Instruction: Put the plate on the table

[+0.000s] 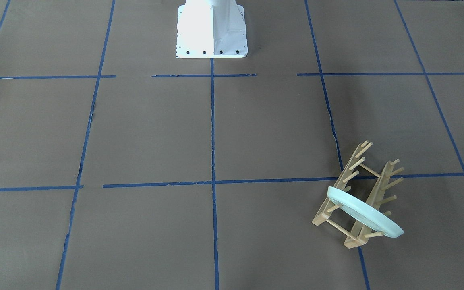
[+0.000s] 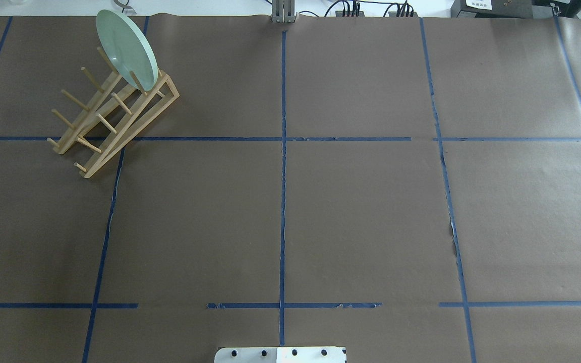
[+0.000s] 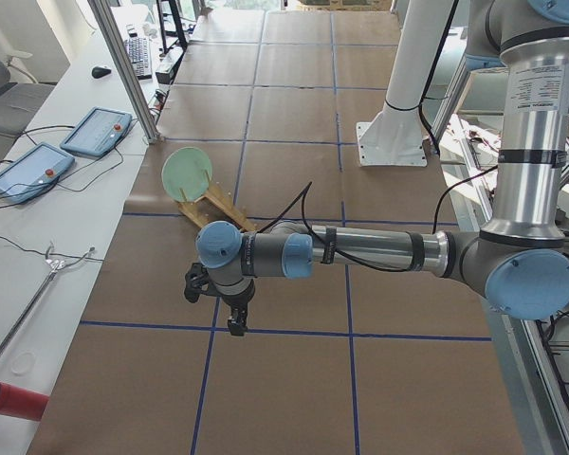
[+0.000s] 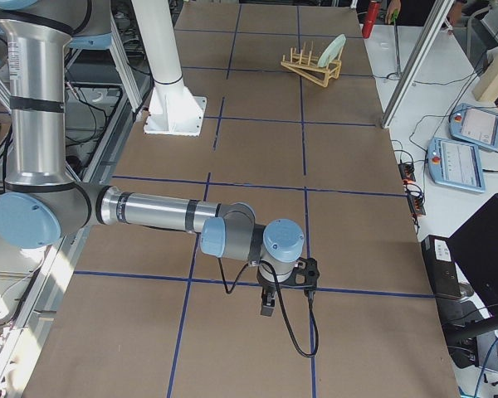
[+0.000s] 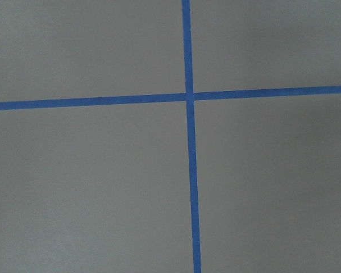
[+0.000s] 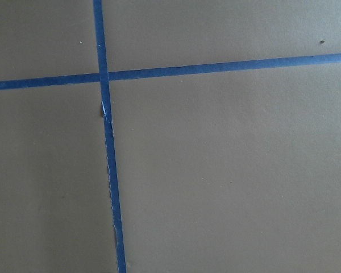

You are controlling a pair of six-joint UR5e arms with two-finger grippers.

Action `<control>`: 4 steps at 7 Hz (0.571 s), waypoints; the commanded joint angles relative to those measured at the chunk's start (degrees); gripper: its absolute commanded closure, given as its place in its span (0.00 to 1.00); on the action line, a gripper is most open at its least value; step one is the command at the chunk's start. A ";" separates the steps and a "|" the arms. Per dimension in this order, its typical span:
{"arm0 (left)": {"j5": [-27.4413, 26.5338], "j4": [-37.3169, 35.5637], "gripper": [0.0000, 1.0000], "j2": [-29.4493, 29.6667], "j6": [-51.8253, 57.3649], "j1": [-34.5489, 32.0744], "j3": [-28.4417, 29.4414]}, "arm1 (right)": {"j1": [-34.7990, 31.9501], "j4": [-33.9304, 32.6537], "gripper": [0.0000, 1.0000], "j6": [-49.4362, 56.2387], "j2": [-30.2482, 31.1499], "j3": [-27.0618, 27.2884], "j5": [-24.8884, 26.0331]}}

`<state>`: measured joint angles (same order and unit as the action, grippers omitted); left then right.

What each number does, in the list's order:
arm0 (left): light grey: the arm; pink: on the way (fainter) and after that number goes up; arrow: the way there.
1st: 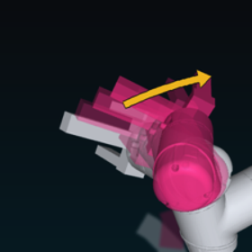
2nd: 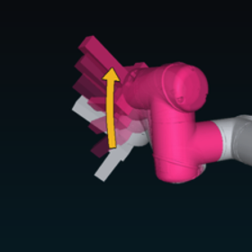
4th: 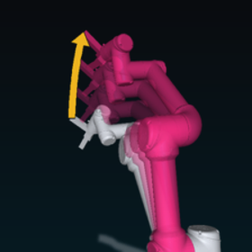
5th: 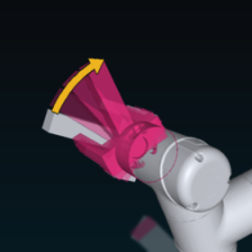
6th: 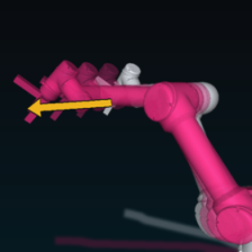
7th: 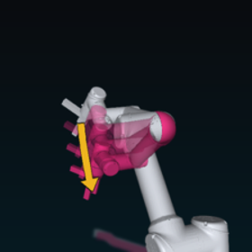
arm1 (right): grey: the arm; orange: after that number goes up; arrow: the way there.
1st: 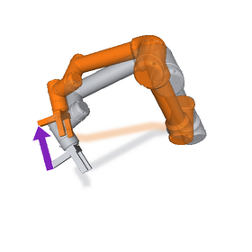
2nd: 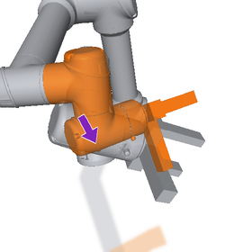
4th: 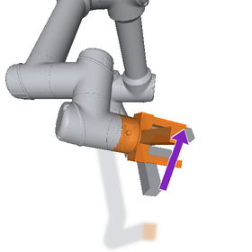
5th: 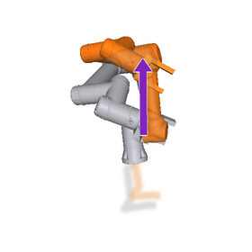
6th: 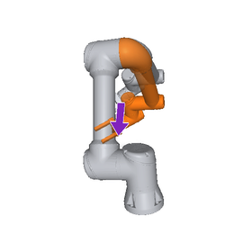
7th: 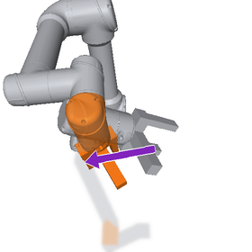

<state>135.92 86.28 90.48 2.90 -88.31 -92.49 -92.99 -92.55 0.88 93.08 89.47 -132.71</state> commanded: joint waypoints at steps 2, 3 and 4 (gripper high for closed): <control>0.13 0.03 0.00 1.36 0.09 -0.45 -0.67 | 0.00 0.00 0.00 0.00 0.00 0.00 0.00; 0.13 -0.06 0.00 3.19 -0.09 -0.63 -1.98 | 0.00 0.00 0.00 0.00 0.00 0.00 0.00; -0.04 -0.93 0.00 7.82 -1.48 -0.63 -3.21 | 0.00 0.00 0.00 -0.09 0.00 0.00 0.00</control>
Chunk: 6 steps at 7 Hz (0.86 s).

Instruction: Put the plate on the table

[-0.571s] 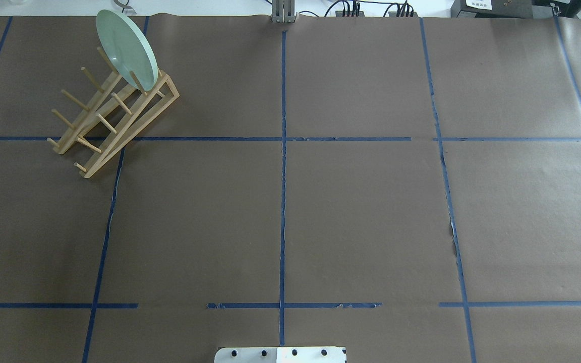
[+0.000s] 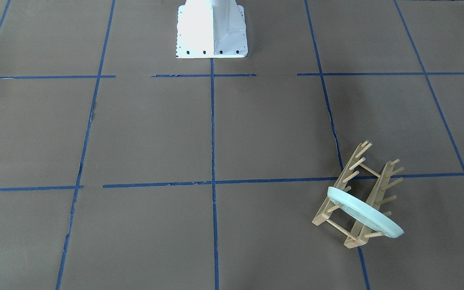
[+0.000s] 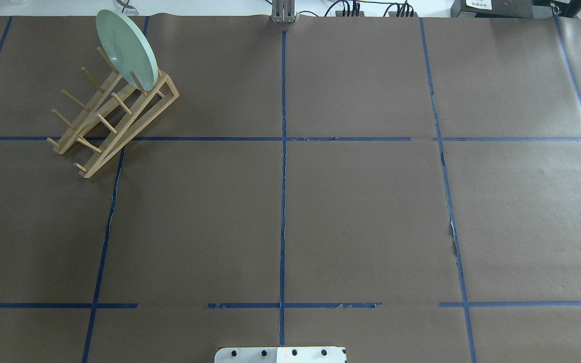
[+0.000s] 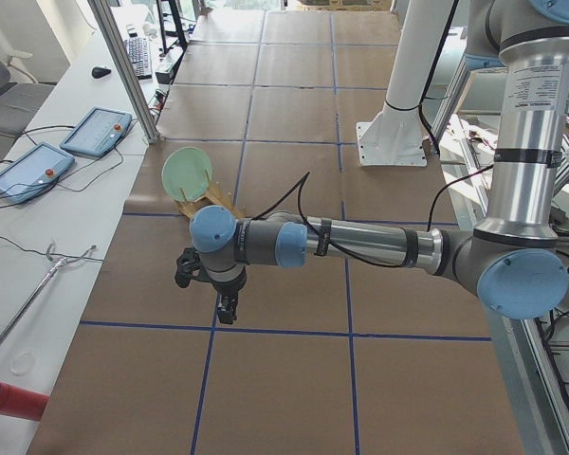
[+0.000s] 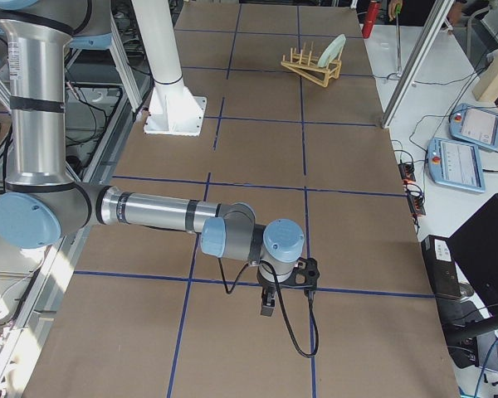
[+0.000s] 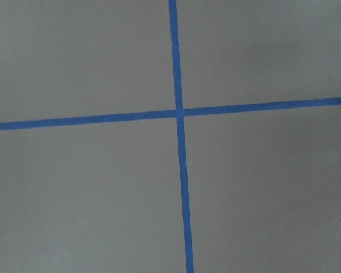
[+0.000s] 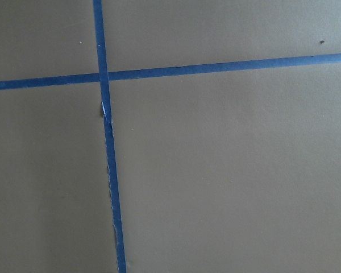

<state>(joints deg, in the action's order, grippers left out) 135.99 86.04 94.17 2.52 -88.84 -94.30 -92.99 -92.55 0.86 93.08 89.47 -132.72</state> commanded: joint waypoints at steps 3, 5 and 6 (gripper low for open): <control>3.29 3.13 0.00 15.05 -19.35 0.69 -1.85 | 0.00 0.00 0.00 0.02 0.00 0.00 0.00; 3.58 20.39 0.00 15.43 -33.63 5.41 -0.62 | 0.00 0.00 0.00 0.02 0.00 0.00 0.00; 3.14 28.05 0.00 15.34 -44.94 8.05 0.43 | 0.00 0.00 0.00 0.02 0.00 0.00 0.00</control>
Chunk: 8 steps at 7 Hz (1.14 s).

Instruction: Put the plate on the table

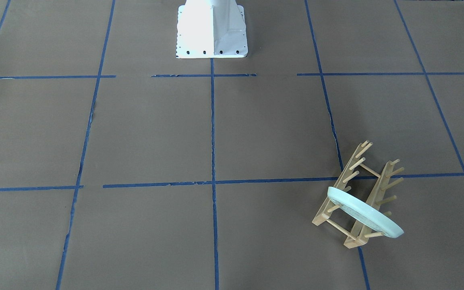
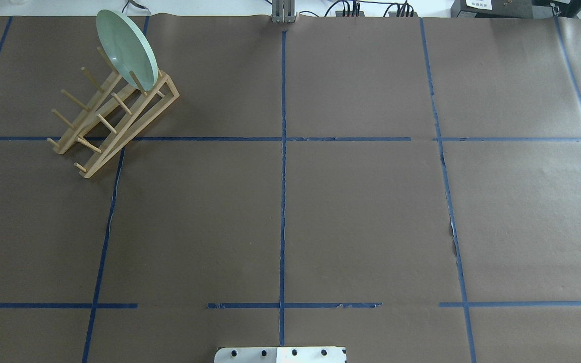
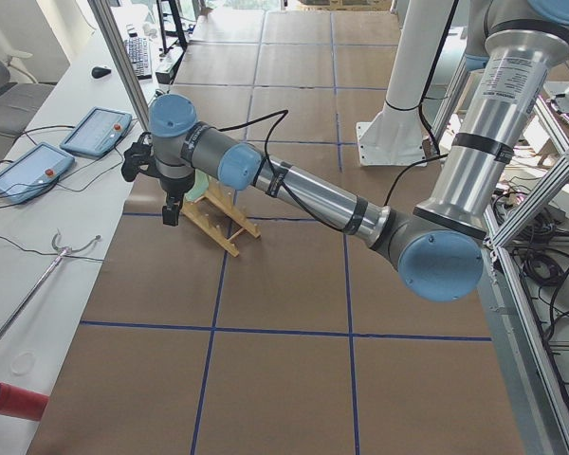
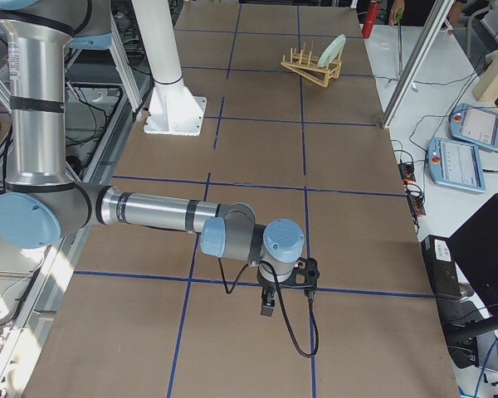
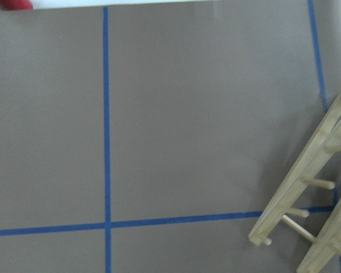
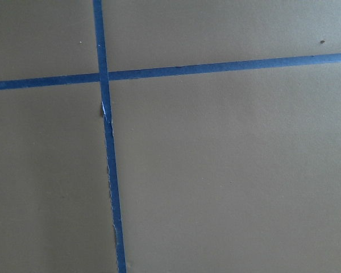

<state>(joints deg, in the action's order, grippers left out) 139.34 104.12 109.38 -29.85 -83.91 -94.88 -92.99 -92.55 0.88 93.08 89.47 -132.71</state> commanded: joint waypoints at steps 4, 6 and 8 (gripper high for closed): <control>-6.31 48.90 0.00 -0.40 -57.05 7.33 11.03 | 0.00 0.00 0.00 0.00 0.00 0.00 0.00; -24.39 59.83 0.00 -0.40 -78.69 18.55 10.94 | 0.00 0.00 0.00 0.00 0.00 0.00 0.00; -28.15 61.11 0.00 0.48 -83.96 22.29 11.39 | 0.00 0.00 0.00 0.00 0.00 0.00 0.00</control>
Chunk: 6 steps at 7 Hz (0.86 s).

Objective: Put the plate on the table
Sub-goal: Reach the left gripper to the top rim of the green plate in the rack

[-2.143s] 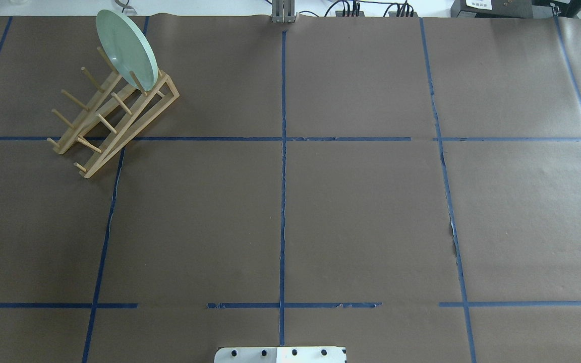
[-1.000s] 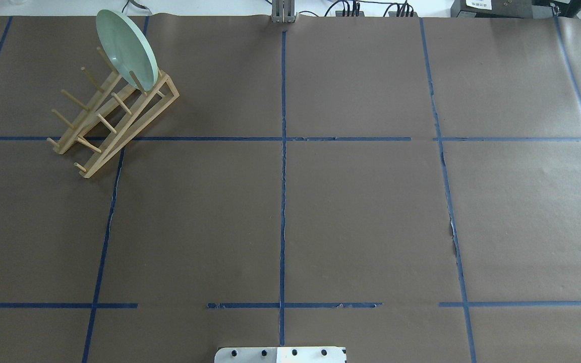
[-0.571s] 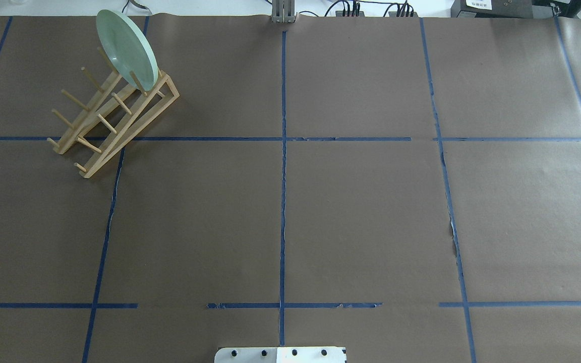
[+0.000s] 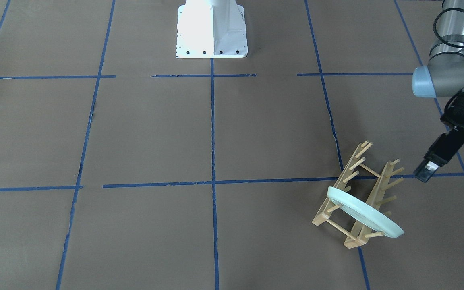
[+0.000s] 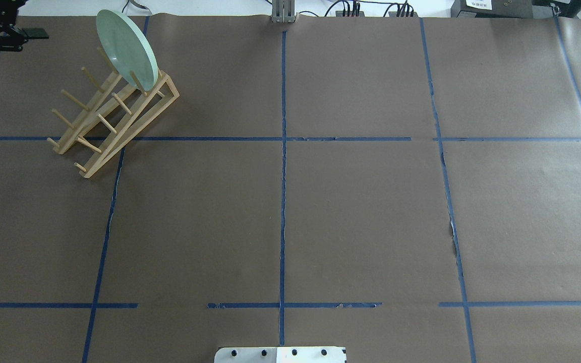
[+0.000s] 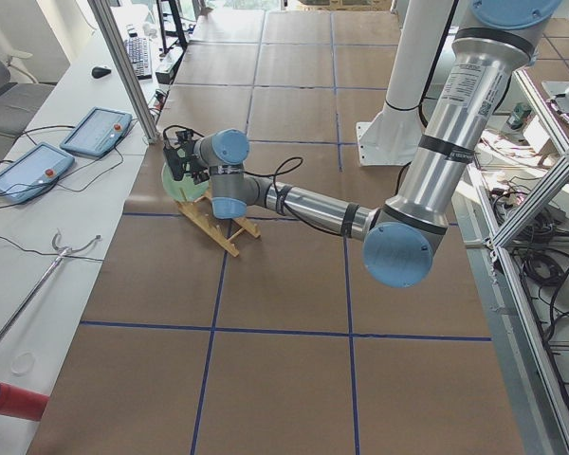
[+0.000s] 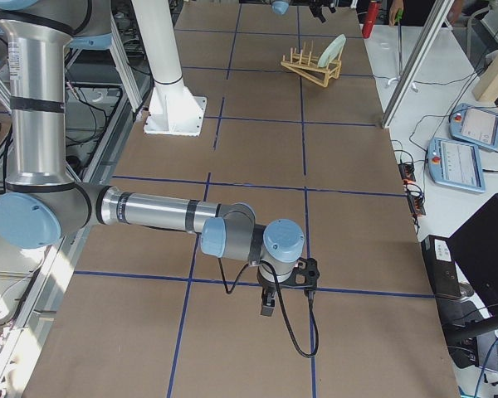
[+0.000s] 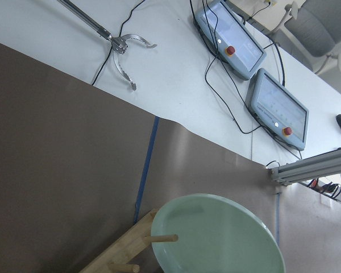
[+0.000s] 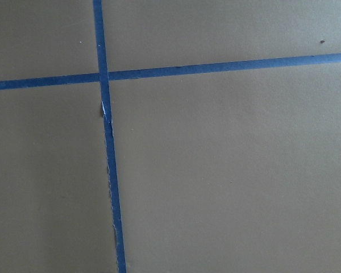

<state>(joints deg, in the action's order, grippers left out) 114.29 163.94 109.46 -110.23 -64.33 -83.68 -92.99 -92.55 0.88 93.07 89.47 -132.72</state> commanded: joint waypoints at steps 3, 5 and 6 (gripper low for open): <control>-3.64 0.76 0.09 5.05 -2.88 5.43 4.74 | 0.00 0.00 0.00 0.00 0.00 0.00 0.00; -6.44 0.76 0.26 6.02 -2.79 6.32 5.89 | 0.00 0.00 0.00 0.00 0.00 0.00 0.00; -6.45 0.68 0.36 6.46 -2.79 6.32 6.42 | 0.00 0.00 0.00 0.00 0.00 0.00 0.00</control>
<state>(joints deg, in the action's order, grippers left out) 108.34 164.67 115.32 -113.04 -58.18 -77.96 -92.99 -92.55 0.88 93.08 89.47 -132.71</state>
